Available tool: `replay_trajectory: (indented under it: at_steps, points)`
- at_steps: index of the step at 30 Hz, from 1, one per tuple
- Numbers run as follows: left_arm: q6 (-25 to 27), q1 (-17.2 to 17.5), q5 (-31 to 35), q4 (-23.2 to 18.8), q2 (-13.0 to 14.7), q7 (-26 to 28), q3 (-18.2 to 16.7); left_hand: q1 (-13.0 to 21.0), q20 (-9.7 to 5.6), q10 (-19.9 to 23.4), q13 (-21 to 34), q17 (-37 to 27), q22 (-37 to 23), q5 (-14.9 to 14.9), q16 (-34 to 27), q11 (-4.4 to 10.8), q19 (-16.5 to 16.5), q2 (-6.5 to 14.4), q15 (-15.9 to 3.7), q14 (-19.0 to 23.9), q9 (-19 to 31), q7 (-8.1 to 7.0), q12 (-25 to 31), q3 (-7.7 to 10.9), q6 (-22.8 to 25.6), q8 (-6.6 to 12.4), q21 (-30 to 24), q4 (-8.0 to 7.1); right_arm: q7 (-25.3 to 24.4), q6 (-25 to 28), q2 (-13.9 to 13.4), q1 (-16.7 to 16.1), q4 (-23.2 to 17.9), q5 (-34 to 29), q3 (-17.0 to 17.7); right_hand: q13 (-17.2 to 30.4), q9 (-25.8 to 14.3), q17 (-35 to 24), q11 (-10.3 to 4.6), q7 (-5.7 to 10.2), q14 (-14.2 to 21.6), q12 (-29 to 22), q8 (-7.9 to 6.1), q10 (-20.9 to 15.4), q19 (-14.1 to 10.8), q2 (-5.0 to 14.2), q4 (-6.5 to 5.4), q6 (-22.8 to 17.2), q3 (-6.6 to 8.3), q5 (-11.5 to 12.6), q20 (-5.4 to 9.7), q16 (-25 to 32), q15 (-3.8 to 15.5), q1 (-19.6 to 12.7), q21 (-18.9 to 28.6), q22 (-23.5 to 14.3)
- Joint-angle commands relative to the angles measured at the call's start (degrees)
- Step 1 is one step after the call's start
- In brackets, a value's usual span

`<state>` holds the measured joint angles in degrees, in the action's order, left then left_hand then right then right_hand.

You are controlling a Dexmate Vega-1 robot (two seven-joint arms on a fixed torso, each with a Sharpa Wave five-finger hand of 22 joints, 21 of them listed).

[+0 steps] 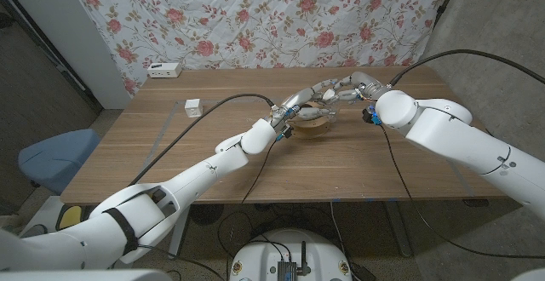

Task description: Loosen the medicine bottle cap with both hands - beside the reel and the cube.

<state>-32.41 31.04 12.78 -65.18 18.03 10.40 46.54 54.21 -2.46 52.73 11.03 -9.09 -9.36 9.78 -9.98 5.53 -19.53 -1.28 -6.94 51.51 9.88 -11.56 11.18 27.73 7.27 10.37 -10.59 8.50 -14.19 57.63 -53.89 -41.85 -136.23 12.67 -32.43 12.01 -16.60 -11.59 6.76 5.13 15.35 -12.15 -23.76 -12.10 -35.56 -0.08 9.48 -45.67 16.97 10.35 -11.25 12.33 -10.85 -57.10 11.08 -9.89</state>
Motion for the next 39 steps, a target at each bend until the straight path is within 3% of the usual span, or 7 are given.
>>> replay_trajectory:
  at_steps: [1, 26, 39]
  points:
    - [-0.47, -0.25, 0.19, 0.51, -0.12, 0.42, -0.03, 0.20, -3.58, 3.53, 0.35, -0.12, -0.15, 0.34, 0.04, 3.19, -0.08, 0.58, -4.37, -0.10, 0.08, -0.11, 0.40, 0.25, -0.07, 0.09, 0.00, 0.02, -1.15, -0.70, 0.17, -1.55, -0.69, 1.76, 2.32, -0.01, -0.07, -0.31, -0.04, -0.37, 0.34, -0.17, -0.28, -0.60, -0.34, 0.29, -0.54, -0.41, 0.05, 0.12, -0.01, 0.27, -0.21, -0.09, 0.28, -0.11]
    - [0.12, 0.33, 1.05, -0.54, 0.15, 2.03, -0.37, 0.38, -3.44, 3.49, 0.36, -0.13, -0.15, 0.35, 0.03, 3.18, -0.13, 0.56, -4.42, -0.15, 0.08, -0.04, 0.40, 0.29, -0.13, 0.11, -0.03, 0.15, -6.96, -4.66, 1.29, -7.92, -1.60, 5.20, 9.03, -0.04, 0.08, -0.32, 0.51, -0.93, 0.49, -0.11, -0.53, -1.13, -0.36, -0.07, -0.66, -0.88, -0.28, 0.07, -0.29, 0.28, -0.71, 0.11, 0.25, -0.11]
    - [2.78, 2.90, 1.23, -5.65, 2.26, 2.71, -1.65, 0.58, -3.39, 3.44, 0.36, -0.12, -0.16, 0.34, 0.06, 3.24, -0.18, 0.48, -4.58, -0.33, 0.08, -0.17, 0.39, 0.28, -0.11, 0.12, -0.04, 0.25, -10.04, -9.25, 2.78, -11.36, -0.53, 6.31, 12.11, -0.05, 0.18, -0.34, 0.71, -1.29, 0.57, -0.18, -0.64, -1.65, -0.88, 0.01, -0.68, -1.13, -0.28, 0.11, -0.13, 0.29, -0.76, 0.05, 0.42, -0.09]
